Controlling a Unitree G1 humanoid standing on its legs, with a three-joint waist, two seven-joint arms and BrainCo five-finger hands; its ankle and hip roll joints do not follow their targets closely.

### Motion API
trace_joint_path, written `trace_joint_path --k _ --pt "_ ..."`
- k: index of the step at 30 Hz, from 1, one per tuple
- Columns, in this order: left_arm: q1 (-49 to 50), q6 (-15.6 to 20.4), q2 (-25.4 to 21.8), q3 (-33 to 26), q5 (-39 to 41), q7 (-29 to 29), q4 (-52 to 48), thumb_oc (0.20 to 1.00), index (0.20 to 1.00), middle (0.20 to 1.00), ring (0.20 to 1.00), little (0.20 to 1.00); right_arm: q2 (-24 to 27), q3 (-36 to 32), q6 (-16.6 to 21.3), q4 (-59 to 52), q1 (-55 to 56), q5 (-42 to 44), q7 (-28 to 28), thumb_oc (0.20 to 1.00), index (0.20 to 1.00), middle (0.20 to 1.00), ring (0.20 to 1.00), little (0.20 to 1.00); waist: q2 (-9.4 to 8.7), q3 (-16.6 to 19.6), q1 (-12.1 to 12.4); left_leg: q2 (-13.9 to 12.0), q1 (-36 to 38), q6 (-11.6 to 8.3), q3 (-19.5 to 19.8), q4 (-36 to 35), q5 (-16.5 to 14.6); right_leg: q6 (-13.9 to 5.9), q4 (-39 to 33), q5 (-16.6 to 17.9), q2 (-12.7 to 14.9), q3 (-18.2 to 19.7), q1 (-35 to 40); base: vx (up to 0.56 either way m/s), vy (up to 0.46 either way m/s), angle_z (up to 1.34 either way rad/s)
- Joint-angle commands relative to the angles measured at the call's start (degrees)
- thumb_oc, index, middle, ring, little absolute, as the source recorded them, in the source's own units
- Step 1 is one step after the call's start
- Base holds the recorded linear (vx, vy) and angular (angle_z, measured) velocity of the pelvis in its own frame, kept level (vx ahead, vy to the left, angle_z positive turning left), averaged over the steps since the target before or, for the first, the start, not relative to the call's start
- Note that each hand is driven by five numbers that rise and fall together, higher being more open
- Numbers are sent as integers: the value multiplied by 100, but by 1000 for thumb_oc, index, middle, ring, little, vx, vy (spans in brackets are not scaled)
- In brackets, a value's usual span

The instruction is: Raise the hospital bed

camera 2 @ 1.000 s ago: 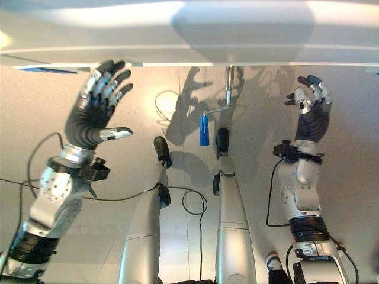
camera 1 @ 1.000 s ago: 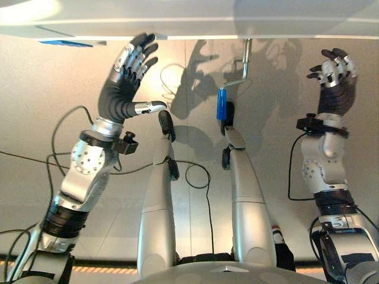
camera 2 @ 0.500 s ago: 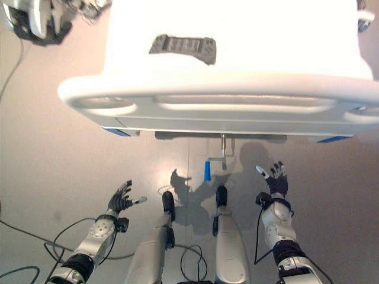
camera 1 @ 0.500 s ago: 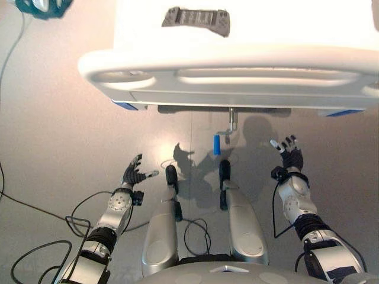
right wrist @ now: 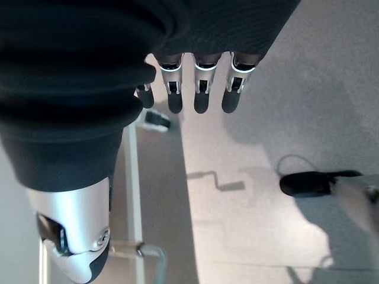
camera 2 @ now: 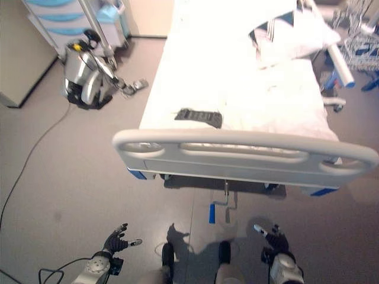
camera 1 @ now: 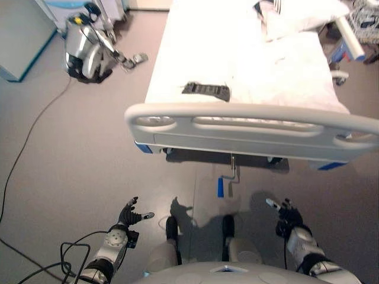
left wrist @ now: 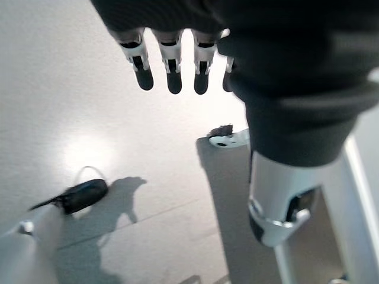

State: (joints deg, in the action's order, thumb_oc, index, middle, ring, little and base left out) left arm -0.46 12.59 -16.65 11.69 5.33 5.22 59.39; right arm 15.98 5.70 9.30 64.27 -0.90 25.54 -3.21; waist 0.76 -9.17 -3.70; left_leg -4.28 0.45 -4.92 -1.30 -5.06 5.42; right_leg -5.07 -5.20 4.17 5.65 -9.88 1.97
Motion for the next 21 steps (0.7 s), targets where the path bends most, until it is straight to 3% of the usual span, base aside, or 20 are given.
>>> trace_joint_path --k 1,11,21 --pt "-226 17 -2 -209 -63 -32 307 1000 1000 1000 1000 1000 -37 123 -62 89 -107 -287 133 1000 1000 1000 1000 1000 -198 158 15 186 338 74 -108 209 -481 -456 363 -80 118 65 -30 38 19 0" --pt "-162 -187 148 -256 -212 -173 849 1000 1000 1000 1000 1000 -111 434 -415 890 -69 -1406 120 1000 1000 1000 1000 1000 -223 502 75 175 649 106 -131 36 -511 -449 155 -58 128 67 309 16 10 -1" --pt "-179 -227 327 -114 -228 -225 874 1000 1000 1000 1000 1000 -192 800 -486 880 -172 -2041 69 1000 1000 1000 1000 1000 -224 524 99 184 747 134 -106 58 -554 -446 137 -79 148 39 446 13 4 0"
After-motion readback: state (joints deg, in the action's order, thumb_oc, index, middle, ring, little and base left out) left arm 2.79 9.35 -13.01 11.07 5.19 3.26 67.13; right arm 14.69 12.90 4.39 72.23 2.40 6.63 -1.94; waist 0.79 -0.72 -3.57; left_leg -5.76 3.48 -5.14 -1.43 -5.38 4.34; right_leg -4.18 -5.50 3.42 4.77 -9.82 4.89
